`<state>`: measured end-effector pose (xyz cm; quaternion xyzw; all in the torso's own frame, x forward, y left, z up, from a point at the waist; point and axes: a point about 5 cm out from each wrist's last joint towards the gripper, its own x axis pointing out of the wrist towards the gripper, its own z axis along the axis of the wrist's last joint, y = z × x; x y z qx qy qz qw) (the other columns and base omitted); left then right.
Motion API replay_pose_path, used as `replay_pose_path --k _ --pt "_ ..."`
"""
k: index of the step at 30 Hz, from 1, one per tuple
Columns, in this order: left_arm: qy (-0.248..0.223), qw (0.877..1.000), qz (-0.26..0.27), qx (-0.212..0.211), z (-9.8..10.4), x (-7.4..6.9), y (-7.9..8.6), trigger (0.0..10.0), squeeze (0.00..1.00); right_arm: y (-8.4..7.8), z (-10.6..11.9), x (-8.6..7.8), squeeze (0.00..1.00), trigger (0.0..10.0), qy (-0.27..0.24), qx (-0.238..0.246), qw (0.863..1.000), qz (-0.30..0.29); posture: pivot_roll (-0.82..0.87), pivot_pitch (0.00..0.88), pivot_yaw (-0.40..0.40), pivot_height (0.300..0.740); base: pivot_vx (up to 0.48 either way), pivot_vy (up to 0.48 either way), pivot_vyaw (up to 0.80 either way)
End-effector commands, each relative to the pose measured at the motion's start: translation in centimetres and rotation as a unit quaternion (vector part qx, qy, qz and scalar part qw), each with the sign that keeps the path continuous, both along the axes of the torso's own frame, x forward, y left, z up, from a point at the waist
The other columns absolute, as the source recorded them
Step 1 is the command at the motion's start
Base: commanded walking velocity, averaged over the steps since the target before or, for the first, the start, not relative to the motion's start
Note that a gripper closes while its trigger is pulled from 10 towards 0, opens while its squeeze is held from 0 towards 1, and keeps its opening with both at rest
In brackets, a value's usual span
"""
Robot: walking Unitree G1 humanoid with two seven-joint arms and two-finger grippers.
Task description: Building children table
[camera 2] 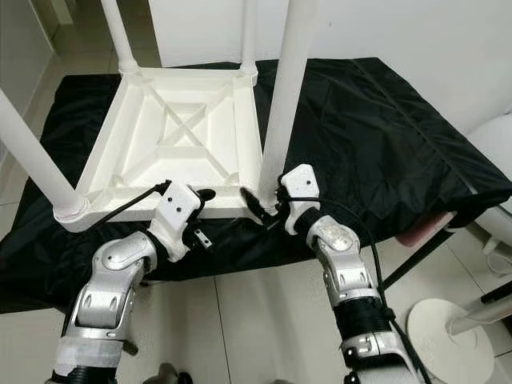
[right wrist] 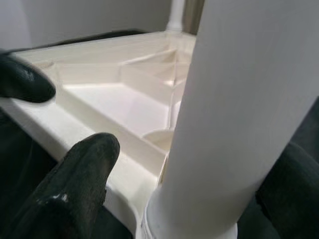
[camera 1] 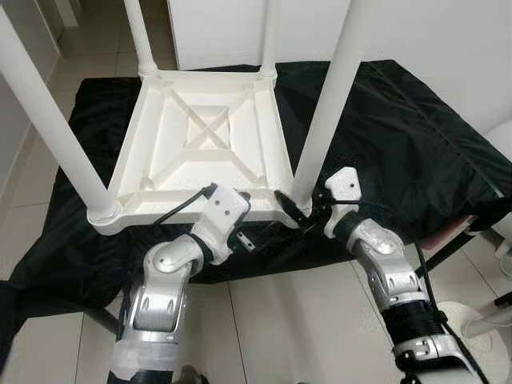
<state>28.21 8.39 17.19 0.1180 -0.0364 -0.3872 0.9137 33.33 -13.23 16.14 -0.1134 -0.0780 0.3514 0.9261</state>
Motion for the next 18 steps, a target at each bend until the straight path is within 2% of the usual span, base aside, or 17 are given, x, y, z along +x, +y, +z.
replay_pose_path --k 1,3,4,6,7,8,9,18 --pt "-0.01 0.997 0.073 -0.012 0.0 0.4 0.5 10.0 0.0 0.2 -0.4 0.1 0.0 10.0 0.009 -0.009 1.0 0.021 -0.04 0.012 0.01 0.74 0.0 0.0 0.0" --pt "-0.01 0.997 0.072 -0.012 -0.1 0.4 0.5 10.0 0.0 0.2 -0.4 0.3 0.0 10.0 0.013 -0.011 0.999 0.027 -0.04 0.011 0.009 0.74 0.0 0.0 0.0" --pt "-0.011 0.997 0.069 -0.009 -0.2 0.2 0.3 10.0 0.0 0.0 -1.0 0.8 0.0 10.0 0.022 -0.037 0.999 0.031 -0.03 0.012 0.006 0.74 0.0 0.0 0.0" --pt "-0.012 0.998 0.068 -0.007 -0.3 0.1 0.2 10.0 0.0 -0.2 -1.2 0.9 0.0 10.0 0.029 -0.042 0.998 0.035 -0.03 0.012 0.006 0.74 0.0 0.0 0.0" --pt "-0.012 0.998 0.067 -0.007 -0.3 0.1 0.1 10.0 0.0 -0.3 -1.4 1.1 0.0 3.8 0.03 -0.049 0.998 0.037 -0.03 0.013 0.0 0.74 0.0 0.0 0.0" --pt "-0.012 0.998 0.067 -0.007 -0.3 0.1 0.1 10.0 0.0 -0.3 -1.4 1.1 0.0 3.8 0.03 -0.049 0.998 0.037 -0.03 0.013 0.0 0.74 0.0 0.0 0.0" --pt "-0.013 0.998 0.066 -0.008 -0.3 0.1 0.0 10.0 0.0 -0.4 -1.5 1.3 0.0 0.0 0.035 -0.051 0.997 0.039 -0.02 0.013 -0.003 0.74 0.0 0.0 0.0" --pt "-0.016 0.998 0.06 -0.003 -0.6 0.1 -0.3 10.0 0.0 -0.8 -1.8 1.9 0.0 0.0 0.046 -0.046 0.997 0.044 -0.02 0.01 -0.018 0.74 0.0 0.0 0.0"
